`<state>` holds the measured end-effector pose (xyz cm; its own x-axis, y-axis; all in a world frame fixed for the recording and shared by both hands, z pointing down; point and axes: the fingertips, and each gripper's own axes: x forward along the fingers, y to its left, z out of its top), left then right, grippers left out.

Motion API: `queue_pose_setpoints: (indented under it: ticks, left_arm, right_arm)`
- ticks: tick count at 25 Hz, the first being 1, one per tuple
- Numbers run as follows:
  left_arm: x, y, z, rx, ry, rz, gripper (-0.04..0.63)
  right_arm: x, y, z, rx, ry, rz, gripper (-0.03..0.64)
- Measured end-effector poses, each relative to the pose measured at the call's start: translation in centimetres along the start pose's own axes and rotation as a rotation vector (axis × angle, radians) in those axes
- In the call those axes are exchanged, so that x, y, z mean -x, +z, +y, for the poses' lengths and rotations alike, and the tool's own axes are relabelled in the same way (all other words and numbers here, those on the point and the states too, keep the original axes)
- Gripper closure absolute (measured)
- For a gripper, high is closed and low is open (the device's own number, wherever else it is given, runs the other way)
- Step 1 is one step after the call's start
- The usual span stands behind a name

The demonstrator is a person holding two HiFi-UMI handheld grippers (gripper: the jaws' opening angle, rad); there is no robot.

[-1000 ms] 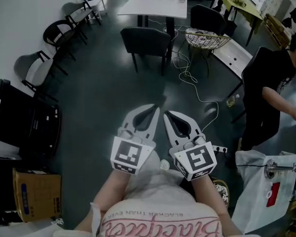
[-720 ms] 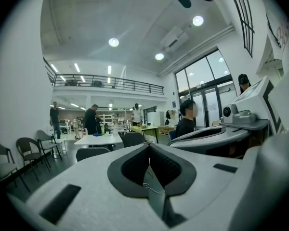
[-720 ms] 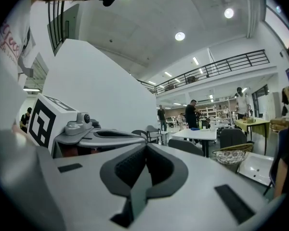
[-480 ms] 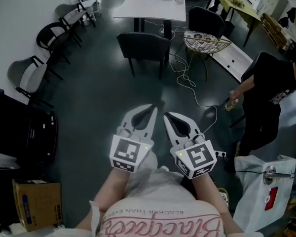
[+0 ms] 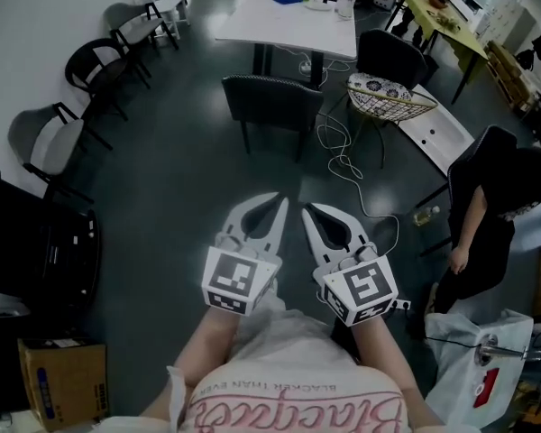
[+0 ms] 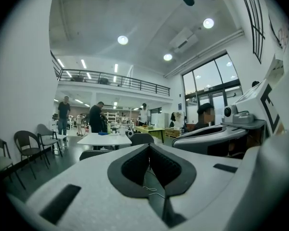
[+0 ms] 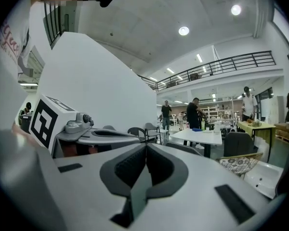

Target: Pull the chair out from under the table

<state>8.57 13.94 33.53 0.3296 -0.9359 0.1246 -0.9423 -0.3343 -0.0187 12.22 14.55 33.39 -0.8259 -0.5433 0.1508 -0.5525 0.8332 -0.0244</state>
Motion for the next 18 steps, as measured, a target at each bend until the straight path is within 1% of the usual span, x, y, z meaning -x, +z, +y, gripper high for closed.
queue_pose_setpoints:
  ticks: [7, 14, 18]
  left_arm:
    - [-2.7, 0.5, 6.5, 0.018, -0.015, -0.005, 0.591]
    - [-4.9, 0.2, 9.7, 0.039, -0.039, -0.001, 0.591]
    - [-6.0, -0.5, 11.6, 0.066, -0.027, 0.008, 0.591]
  right_arm:
    - [-7.0, 1.2, -1.1, 0.011, -0.025, 0.014, 0.612]
    - [-10.7, 1.2, -1.9, 0.007, -0.043, 0.036, 0.612]
    - [-12.6, 0.7, -2.3, 0.001, -0.031, 0.061, 0.612]
